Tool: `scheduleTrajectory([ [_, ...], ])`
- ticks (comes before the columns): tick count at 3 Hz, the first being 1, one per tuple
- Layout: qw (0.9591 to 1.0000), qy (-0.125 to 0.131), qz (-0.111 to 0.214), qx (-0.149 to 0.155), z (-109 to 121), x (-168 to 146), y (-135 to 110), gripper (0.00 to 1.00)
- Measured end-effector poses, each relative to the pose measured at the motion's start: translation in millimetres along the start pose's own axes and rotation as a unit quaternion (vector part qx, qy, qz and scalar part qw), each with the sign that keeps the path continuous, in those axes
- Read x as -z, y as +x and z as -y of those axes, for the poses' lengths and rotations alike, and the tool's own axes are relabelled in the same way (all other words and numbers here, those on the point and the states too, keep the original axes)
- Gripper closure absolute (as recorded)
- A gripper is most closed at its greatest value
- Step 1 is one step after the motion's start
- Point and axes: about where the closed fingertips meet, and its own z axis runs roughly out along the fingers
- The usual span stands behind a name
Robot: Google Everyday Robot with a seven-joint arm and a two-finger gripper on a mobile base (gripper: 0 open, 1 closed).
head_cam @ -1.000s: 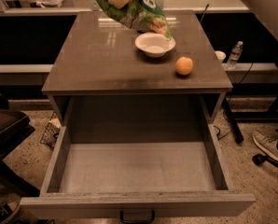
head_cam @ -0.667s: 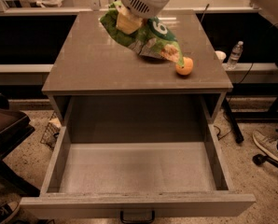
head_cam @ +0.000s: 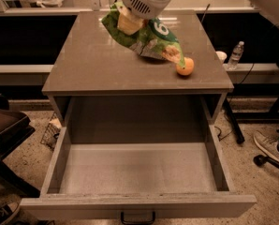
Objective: Place green rice chip bag into top drawer
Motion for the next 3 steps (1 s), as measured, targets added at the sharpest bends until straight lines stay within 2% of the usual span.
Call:
scheduleTrajectory([
  [1, 0.9994, -0.008, -0.007, -0.033, -35.5, -3.9, 33.4, 1.00],
  [2, 0.9985, -0.007, 0.016, -0.052, -75.3, 1.4, 65.4, 1.00],
  [3, 0.9970, -0.030, 0.034, -0.063, -120.8, -27.3, 109.7, 1.00],
])
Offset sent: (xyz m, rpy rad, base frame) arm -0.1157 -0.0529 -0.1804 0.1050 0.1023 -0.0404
